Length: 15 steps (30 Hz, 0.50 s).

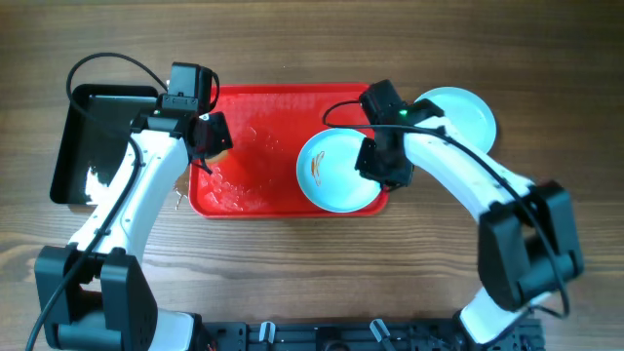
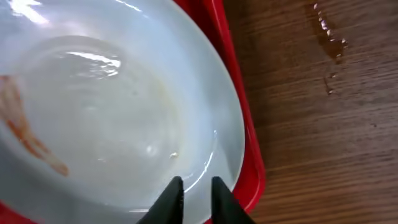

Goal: Clean dirty plates on tray and stack at the side
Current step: 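Move the right gripper to the remaining plate and grip its rim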

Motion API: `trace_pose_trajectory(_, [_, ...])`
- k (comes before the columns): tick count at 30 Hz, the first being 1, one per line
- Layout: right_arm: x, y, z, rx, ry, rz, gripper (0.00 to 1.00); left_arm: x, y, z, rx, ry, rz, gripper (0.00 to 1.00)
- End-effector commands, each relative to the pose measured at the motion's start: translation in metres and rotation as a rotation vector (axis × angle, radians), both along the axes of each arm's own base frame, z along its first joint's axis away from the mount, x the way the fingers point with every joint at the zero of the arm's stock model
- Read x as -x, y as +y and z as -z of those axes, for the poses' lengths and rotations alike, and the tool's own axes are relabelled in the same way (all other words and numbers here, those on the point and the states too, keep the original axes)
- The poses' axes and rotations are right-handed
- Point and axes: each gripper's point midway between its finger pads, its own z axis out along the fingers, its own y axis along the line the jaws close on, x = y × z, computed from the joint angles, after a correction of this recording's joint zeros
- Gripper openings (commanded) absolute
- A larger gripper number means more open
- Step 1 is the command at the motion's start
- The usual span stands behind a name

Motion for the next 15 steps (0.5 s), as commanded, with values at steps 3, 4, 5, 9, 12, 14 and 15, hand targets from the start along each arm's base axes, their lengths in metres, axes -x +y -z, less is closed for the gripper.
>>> trace_pose_trajectory(3, [0.011, 0.002, 0.024, 0.010, 0.089, 0.018, 0.36, -0.003, 0.001, 0.000, 0.009, -0.002, -0.013, 0.04])
trace_pose_trajectory(4, [0.011, 0.002, 0.024, 0.009, 0.089, 0.015, 0.43, -0.003, 0.001, 0.000, 0.009, -0.002, -0.013, 0.04])
trace_pose_trajectory(5, [0.011, 0.003, 0.024, 0.004, 0.087, 0.015, 0.47, -0.003, 0.001, 0.000, 0.009, -0.002, -0.013, 0.04])
trace_pose_trajectory(9, [0.008, 0.011, 0.019, -0.036, 0.082, -0.011, 0.41, -0.003, 0.001, 0.000, 0.009, -0.002, -0.013, 0.04])
trace_pose_trajectory(12, [-0.011, 0.020, -0.020, -0.064, 0.022, -0.047, 0.43, -0.003, 0.001, 0.000, 0.009, -0.002, -0.013, 0.04])
trace_pose_trajectory(14, [-0.015, 0.001, -0.038, 0.034, -0.023, -0.029, 0.45, -0.003, 0.001, 0.000, 0.008, -0.002, -0.013, 0.04])
trace_pose_trajectory(15, [-0.013, -0.005, -0.039, 0.059, -0.018, -0.028, 0.45, -0.003, 0.001, 0.000, 0.008, -0.002, -0.013, 0.04])
